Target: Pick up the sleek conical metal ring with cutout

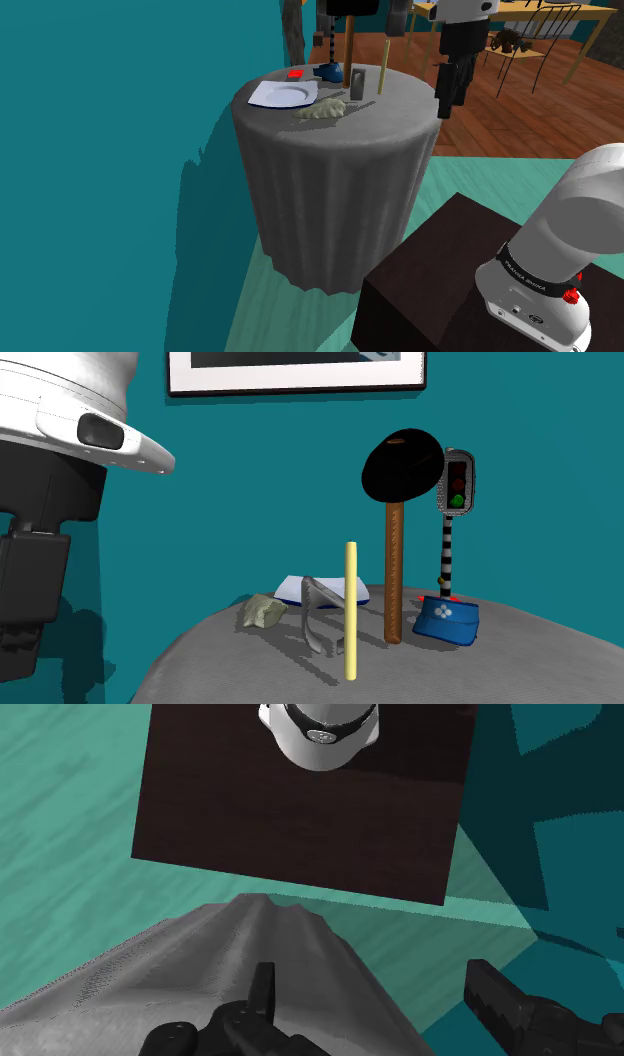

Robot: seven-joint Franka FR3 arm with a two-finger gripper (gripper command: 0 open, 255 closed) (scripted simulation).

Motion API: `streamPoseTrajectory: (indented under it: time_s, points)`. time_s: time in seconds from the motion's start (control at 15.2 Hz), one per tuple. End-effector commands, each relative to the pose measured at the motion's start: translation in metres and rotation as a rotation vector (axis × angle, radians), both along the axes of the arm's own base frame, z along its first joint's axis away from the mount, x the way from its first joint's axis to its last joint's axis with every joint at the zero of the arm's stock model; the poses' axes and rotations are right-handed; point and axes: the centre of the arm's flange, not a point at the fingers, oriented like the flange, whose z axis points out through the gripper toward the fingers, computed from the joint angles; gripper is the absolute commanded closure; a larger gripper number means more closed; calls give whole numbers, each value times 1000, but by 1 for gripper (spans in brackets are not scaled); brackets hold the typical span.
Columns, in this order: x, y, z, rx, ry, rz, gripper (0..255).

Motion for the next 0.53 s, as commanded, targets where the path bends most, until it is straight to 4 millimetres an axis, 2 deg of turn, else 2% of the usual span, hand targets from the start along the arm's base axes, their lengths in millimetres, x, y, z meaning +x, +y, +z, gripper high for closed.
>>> streamPoseTrajectory:
  time_s: [0.0, 0.46]
  points:
    - [0, 0, 0, 0, 0, 0, 0]
    - [90, 10, 3, -8, 6, -270, 0]
